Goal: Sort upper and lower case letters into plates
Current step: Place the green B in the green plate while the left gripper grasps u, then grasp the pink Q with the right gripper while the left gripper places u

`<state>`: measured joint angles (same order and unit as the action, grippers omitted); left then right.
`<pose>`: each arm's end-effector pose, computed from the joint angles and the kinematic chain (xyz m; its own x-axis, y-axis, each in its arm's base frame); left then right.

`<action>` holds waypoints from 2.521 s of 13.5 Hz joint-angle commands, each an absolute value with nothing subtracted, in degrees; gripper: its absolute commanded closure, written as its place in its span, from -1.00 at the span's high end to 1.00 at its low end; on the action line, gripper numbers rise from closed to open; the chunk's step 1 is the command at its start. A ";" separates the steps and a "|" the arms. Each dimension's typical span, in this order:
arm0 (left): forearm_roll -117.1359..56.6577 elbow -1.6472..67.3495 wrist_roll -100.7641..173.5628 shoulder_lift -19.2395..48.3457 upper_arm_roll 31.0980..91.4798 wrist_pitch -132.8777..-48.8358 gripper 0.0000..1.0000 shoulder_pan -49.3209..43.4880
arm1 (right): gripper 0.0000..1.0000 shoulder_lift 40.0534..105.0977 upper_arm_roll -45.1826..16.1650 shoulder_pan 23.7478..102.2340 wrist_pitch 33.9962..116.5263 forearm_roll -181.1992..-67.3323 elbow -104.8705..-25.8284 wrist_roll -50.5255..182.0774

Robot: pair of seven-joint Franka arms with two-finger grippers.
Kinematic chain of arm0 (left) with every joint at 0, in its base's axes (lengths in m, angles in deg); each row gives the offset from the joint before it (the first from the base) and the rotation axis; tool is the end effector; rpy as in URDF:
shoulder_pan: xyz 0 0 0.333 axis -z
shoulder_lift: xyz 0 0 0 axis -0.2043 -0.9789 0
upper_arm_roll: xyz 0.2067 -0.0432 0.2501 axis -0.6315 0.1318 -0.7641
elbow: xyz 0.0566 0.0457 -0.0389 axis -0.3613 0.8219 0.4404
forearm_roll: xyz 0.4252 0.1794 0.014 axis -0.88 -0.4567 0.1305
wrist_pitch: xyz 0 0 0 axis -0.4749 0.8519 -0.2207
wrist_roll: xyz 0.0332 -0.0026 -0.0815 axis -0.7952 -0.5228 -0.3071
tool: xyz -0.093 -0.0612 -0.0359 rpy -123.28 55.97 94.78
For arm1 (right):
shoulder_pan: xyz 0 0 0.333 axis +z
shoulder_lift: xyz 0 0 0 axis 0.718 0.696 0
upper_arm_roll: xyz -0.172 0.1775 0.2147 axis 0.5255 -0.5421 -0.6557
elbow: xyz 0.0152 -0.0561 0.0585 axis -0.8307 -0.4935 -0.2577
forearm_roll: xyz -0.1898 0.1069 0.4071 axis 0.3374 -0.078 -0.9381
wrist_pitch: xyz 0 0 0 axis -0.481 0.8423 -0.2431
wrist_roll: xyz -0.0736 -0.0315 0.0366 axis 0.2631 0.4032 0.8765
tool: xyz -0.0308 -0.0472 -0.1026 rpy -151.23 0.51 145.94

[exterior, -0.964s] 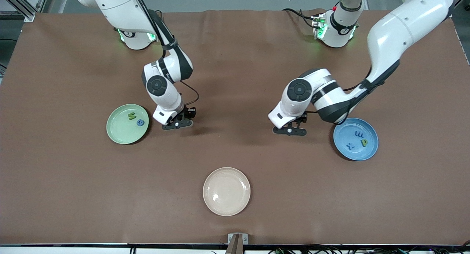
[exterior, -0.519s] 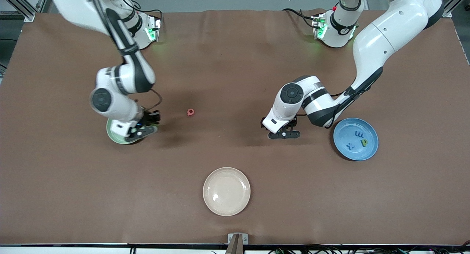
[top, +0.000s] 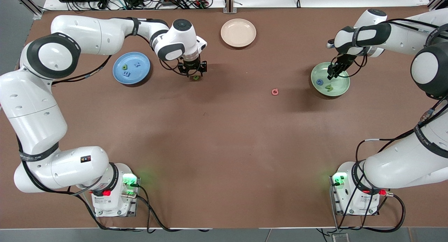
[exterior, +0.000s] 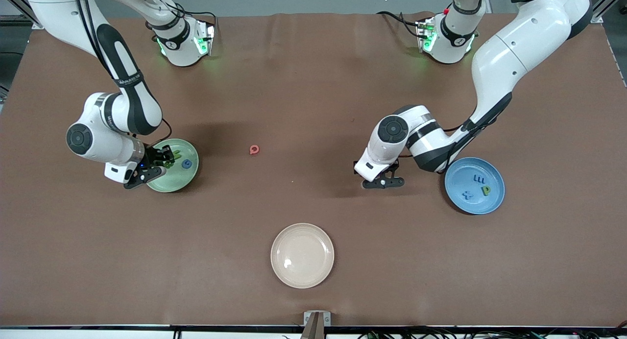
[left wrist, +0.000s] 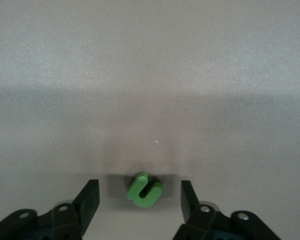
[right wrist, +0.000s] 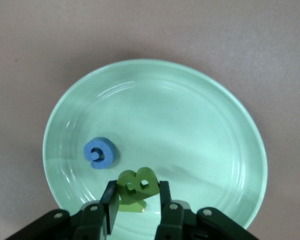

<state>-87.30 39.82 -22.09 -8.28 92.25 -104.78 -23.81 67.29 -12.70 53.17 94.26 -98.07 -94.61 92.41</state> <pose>0.5582 -0.3866 0.1348 0.9986 0.0528 -0.0100 0.0528 -0.9986 -0.0005 0.5644 0.0009 0.1547 0.9030 0.4057 -0.1411 0.3830 -0.9092 -0.1630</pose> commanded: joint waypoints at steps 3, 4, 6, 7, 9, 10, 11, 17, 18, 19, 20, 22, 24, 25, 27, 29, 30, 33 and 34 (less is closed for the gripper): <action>-87.48 39.84 -22.80 -8.34 91.30 -106.06 0.26 -22.43 | -0.87 67.74 -13.72 50.21 94.90 -96.91 -95.53 92.47; -87.48 39.92 -22.80 -8.34 91.30 -106.14 0.18 -22.43 | -0.86 68.18 -13.72 49.59 95.08 -96.91 -95.35 92.39; -87.48 39.93 -22.80 -8.52 91.30 -106.06 0.07 -22.43 | -0.86 68.88 -13.72 49.06 95.34 -96.91 -95.18 92.47; -87.48 39.93 -22.80 -8.60 91.22 -106.14 0.04 -22.43 | -0.75 69.06 -13.72 48.88 95.43 -96.91 -95.09 92.39; -87.48 39.93 -22.80 -8.69 91.04 -106.14 -0.03 -22.43 | 0.71 68.98 -13.80 48.88 95.52 -96.91 -95.09 92.30; -87.48 39.93 -22.80 -8.69 91.04 -106.14 -0.09 -22.43 | 1.00 68.89 -13.81 48.88 95.43 -96.91 -95.00 92.30; -87.48 39.93 -22.80 -8.69 91.04 -106.14 -0.15 -22.43 | 1.00 68.71 -13.81 48.97 95.08 -96.91 -94.83 92.21; -87.48 39.75 -23.86 -8.34 91.04 -106.06 -0.63 -22.42 | 1.00 63.53 -14.16 58.17 88.49 -97.00 -92.89 70.03; -87.40 39.66 -23.77 -7.91 91.04 -105.80 -0.63 -22.60 | 1.00 63.00 -14.24 61.16 88.31 -97.00 -93.06 63.01; -87.31 39.58 -23.60 -7.29 91.21 -105.36 -0.63 -23.12 | 1.00 62.91 -14.25 64.14 88.40 -97.09 -93.07 56.85; -87.13 39.66 -23.42 -6.50 91.48 -104.83 -0.63 -23.56 | 1.00 62.91 -14.25 67.31 88.92 -97.09 -92.98 50.96; -86.87 39.66 -22.55 -5.36 93.83 -101.16 -0.63 -25.58 | 1.00 63.52 -14.25 72.33 91.02 -97.61 -92.89 42.32; -86.87 39.84 -18.96 -5.44 100.50 -95.63 -0.63 -32.32 | 1.00 63.87 -14.25 76.46 94.01 -97.62 -92.89 35.11; -86.87 40.10 -16.15 -5.44 103.58 -92.38 -0.63 -35.92 | 1.00 64.75 -14.25 77.78 95.77 -97.62 -92.89 32.56; -86.87 41.76 -11.49 -5.53 108.85 -86.57 -0.63 -42.86 | 1.00 66.85 -14.25 80.59 99.19 -97.62 -93.06 30.17; -86.87 44.22 -6.05 -5.44 112.82 -84.62 -0.63 -50.51 | 0.98 69.05 -14.25 82.10 102.62 -97.62 -93.07 27.45; -87.30 45.80 -2.97 -5.44 114.32 -84.52 -0.63 -54.47 | 0.93 69.93 -14.25 82.89 103.68 -97.62 -93.07 26.65; -90.10 48.62 4.33 -5.61 114.68 -84.52 -0.63 -61.69 | 0.69 71.26 -14.25 83.42 105.45 -97.62 -93.07 26.55; -91.25 49.15 6.01 -5.88 114.68 -84.61 -0.63 -63.54 | 0.61 71.69 -14.25 83.60 106.06 -97.62 -93.07 25.86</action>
<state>-89.08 46.82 3.54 -6.67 113.60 -84.54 -60.39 71.78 -14.86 82.76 105.14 -97.78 -92.69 27.51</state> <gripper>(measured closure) 0.674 0.119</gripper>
